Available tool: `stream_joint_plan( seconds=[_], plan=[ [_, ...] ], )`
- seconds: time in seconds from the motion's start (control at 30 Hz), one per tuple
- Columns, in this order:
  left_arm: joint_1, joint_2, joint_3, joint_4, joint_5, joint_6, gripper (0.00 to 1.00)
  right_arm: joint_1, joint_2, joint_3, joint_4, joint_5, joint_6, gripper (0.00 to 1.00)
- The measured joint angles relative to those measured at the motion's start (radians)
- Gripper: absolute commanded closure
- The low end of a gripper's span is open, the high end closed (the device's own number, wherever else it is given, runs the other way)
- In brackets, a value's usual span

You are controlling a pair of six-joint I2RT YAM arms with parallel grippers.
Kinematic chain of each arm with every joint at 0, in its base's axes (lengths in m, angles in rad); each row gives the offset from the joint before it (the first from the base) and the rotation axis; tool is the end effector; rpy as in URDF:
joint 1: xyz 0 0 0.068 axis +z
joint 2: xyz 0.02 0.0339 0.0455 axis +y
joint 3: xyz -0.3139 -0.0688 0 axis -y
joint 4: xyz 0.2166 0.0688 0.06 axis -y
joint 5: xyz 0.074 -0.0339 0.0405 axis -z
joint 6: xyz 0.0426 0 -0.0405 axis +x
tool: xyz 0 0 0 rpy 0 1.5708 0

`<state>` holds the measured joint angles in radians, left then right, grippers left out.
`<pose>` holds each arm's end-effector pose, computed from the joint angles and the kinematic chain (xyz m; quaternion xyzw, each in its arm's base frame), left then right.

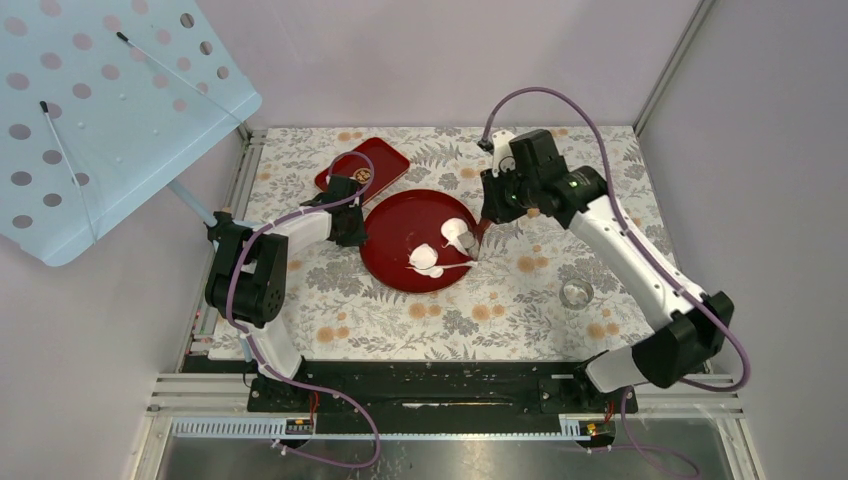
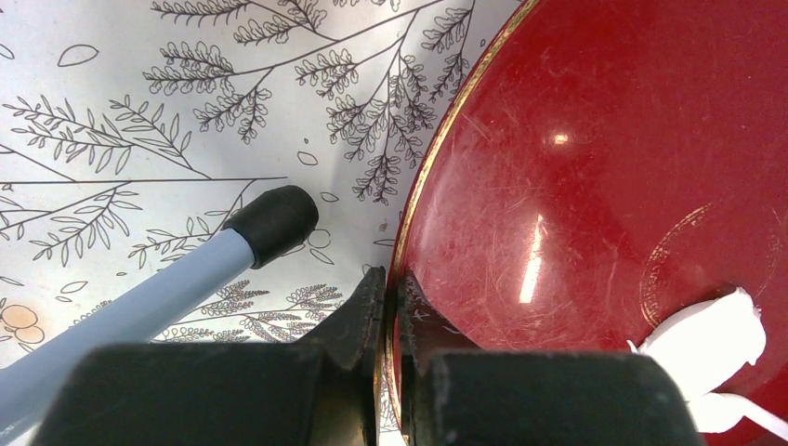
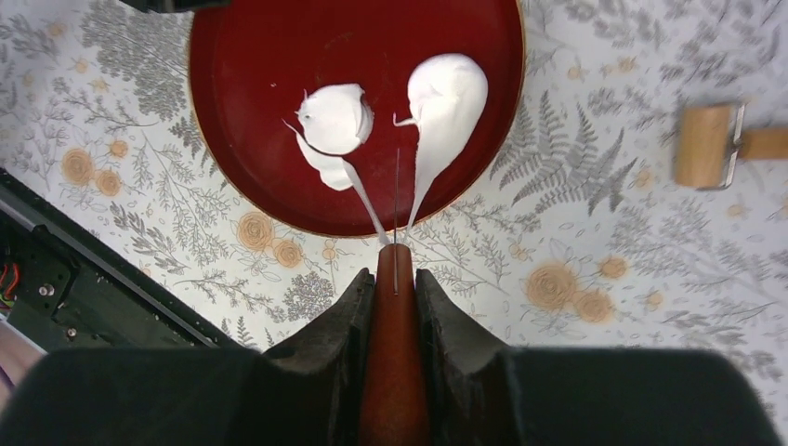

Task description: Roll out the dumpling wrappers from the dough

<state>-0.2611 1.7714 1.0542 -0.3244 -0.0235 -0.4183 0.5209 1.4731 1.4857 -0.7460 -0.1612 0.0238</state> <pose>0.3327 -0.0879 0.2233 -0.0788 0.9619 -0.0764 0.2503 0.2494 0.1510 0.4109 -0.2557 0.8746 0.1799 0.3705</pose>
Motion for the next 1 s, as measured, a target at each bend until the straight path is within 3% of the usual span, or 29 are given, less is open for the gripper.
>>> stream_joint_plan(
  seconds=[0.2, 0.4, 0.6, 0.8, 1.0],
  plan=[
    [0.000, 0.000, 0.000, 0.004, -0.004, 0.000, 1.00, 0.000, -0.120, -0.045, 0.090, -0.045, -0.113, 1.00],
    [0.000, 0.000, 0.000, 0.005, -0.008, 0.000, 1.00, 0.000, -0.221, -0.348, 0.367, -0.122, -0.179, 1.00],
    [0.000, 0.000, 0.000, 0.005, -0.008, 0.000, 1.00, 0.002, -0.208, -0.551, 0.607, -0.097, -0.155, 1.00],
    [0.000, 0.000, 0.000, 0.005, -0.008, 0.001, 1.00, 0.010, -0.172, -0.579, 0.787, 0.030, -0.122, 1.00],
    [0.000, 0.000, 0.000, 0.005, -0.008, 0.002, 1.00, 0.010, -0.132, -0.515, 0.790, 0.084, -0.118, 1.00]
  ],
)
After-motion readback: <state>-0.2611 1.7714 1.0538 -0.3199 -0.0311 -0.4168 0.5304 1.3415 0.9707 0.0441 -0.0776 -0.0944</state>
